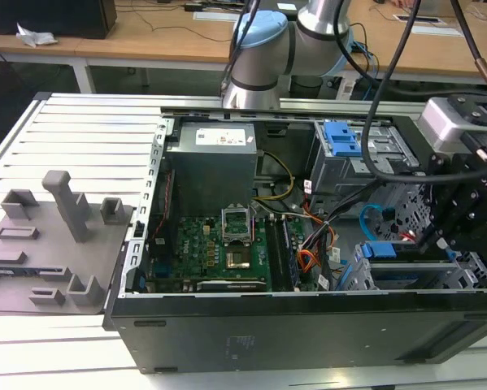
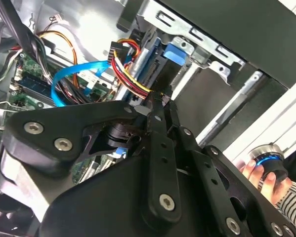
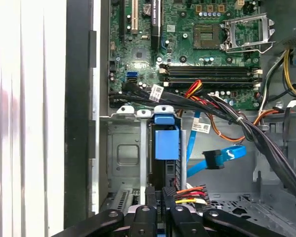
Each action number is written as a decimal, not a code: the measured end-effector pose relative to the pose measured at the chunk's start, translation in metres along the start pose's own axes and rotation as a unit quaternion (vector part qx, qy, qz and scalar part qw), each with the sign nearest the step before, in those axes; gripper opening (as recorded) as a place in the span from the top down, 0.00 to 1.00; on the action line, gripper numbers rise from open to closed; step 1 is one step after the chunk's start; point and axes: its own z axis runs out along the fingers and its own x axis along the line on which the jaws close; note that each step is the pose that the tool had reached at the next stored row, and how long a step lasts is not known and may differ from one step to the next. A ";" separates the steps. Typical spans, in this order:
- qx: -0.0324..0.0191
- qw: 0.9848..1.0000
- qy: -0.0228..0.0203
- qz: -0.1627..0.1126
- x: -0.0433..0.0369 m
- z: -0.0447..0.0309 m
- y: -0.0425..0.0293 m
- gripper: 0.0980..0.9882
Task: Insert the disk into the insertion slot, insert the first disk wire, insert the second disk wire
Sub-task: 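Insert the first disk wire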
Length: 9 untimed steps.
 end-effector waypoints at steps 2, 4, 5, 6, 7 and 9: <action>0.000 1.000 0.000 0.000 0.0007 0.0000 0.0000 0.92; 0.000 1.000 -0.003 0.000 0.0007 0.0000 -0.0003 0.92; 0.000 1.000 -0.011 0.000 0.0007 0.0001 -0.0005 0.92; 0.000 1.000 -0.016 -0.001 0.0006 0.0000 -0.0005 0.92; 0.000 1.000 -0.026 -0.001 0.0006 0.0000 -0.0006 0.92; -0.001 0.999 -0.033 -0.002 0.0006 0.0006 -0.0008 0.92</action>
